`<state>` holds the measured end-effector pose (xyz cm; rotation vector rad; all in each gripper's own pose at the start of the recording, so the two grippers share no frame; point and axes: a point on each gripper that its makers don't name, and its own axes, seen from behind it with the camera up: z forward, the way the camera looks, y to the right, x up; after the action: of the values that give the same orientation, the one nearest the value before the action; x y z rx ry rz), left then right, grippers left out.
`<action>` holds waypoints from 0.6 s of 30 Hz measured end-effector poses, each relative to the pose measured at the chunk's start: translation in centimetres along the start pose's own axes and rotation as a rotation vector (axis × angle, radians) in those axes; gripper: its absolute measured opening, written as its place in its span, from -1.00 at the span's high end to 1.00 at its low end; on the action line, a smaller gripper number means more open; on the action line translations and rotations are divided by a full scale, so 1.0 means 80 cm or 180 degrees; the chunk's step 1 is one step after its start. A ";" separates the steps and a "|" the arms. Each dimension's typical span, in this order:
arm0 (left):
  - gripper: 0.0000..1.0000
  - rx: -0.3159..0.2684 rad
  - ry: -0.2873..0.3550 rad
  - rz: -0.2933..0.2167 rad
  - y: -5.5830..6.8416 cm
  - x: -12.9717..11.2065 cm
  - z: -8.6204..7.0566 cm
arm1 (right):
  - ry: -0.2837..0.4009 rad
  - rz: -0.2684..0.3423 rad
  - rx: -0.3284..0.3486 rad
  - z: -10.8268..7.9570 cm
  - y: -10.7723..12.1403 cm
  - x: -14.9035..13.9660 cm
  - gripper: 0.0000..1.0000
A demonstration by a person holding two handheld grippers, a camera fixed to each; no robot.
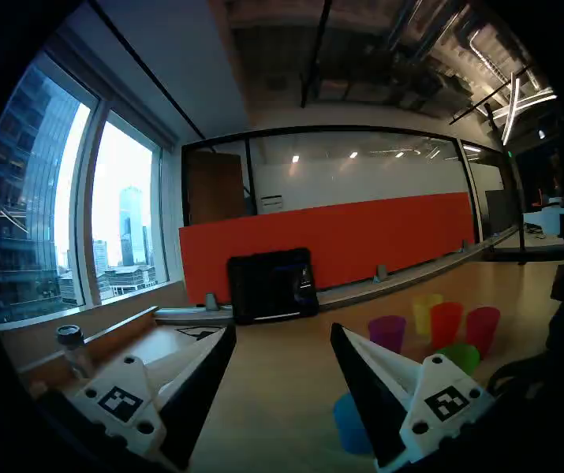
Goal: Pour water
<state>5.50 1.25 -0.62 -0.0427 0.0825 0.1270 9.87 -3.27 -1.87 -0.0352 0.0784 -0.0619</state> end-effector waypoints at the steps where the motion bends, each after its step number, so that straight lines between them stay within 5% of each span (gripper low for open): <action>1: -0.77 0.0003 -0.0003 -0.0012 0.001 -0.002 0.000 | -0.0001 0.0000 0.0005 0.000 -0.001 0.001 -1.00; 18: -0.77 0.0108 -0.0081 -0.0205 -0.005 -0.042 -0.004 | 0.0000 -0.0054 0.0058 0.002 -0.018 0.008 -1.00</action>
<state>2.21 0.45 -0.67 -0.0098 0.0577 0.0617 10.41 -4.72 -1.68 -0.0177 0.0776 -0.0796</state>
